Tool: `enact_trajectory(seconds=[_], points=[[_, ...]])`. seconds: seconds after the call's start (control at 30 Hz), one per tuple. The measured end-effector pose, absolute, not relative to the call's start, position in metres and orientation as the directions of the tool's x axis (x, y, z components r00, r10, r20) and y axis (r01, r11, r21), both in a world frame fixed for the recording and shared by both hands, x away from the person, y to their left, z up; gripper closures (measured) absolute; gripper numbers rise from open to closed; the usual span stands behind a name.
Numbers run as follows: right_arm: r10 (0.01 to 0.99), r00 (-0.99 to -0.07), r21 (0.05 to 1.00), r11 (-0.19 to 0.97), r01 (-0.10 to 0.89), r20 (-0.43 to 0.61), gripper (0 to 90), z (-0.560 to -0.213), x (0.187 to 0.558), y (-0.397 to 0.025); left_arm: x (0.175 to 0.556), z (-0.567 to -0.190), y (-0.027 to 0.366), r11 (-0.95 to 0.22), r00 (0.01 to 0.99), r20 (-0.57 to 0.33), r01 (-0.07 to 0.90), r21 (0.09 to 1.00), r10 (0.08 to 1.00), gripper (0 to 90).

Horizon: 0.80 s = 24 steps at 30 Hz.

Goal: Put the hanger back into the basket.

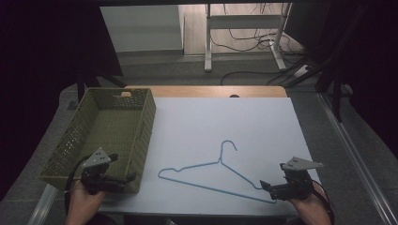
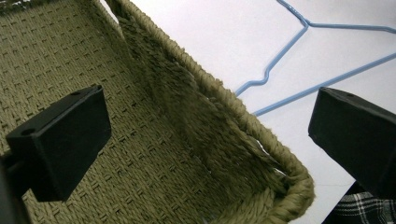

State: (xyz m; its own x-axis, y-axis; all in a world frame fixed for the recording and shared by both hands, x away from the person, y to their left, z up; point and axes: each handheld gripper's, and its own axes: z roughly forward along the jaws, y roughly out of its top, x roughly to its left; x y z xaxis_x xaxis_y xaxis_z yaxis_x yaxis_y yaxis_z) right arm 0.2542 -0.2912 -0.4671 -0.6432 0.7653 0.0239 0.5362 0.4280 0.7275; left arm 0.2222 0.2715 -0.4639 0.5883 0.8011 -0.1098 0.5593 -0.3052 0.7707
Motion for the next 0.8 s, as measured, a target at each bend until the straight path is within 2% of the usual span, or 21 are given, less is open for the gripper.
enact_trajectory(seconds=[0.47, 0.8], points=[[0.77, -0.636, 0.732, 0.411, 0.543, 0.04, 2.0, -0.467, 0.255, -0.29, 0.222, -0.46, 0.272, -0.294, 0.583, -0.117, 0.561, 0.774, 0.804, 0.0], [0.751, -0.66, 0.728, 0.446, 0.521, 0.012, 2.5, -0.464, 0.255, -0.286, 0.224, -0.45, 0.26, -0.296, 0.603, -0.127, 0.551, 0.78, 0.788, 1.3]])
